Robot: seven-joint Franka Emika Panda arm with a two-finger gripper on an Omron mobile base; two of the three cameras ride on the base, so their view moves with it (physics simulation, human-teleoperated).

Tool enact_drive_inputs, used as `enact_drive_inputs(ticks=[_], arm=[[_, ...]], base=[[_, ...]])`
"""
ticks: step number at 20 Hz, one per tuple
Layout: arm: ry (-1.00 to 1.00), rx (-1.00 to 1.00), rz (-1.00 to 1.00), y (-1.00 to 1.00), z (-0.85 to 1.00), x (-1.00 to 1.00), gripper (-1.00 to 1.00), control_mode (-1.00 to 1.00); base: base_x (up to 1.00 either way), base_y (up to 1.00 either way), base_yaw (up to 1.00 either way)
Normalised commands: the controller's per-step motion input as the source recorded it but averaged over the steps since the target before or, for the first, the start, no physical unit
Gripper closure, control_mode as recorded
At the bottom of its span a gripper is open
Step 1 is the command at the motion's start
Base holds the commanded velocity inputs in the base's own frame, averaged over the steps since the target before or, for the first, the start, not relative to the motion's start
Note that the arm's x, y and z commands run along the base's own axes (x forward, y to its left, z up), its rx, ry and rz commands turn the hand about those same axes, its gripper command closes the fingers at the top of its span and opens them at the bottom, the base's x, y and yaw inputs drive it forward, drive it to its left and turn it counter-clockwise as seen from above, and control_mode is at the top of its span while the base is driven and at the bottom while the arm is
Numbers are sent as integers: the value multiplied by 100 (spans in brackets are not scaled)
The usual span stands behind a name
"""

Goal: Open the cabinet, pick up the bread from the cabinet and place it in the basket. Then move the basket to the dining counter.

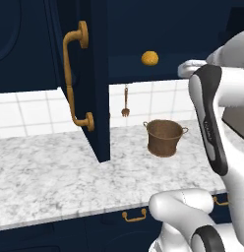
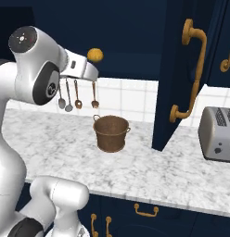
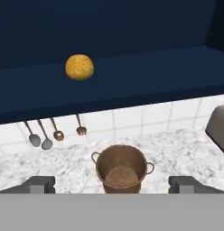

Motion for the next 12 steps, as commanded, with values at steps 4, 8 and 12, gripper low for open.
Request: enact_drive_inputs(ticks=[4,8,12], arm=[[0,0,11,26,45,73,-100,-100],[5,0,3,15,55,58,-100,-100],[7,-1,0,24,-18,84,-100,-100]], base=[[0,0,0],[0,0,0],[0,0,0]])
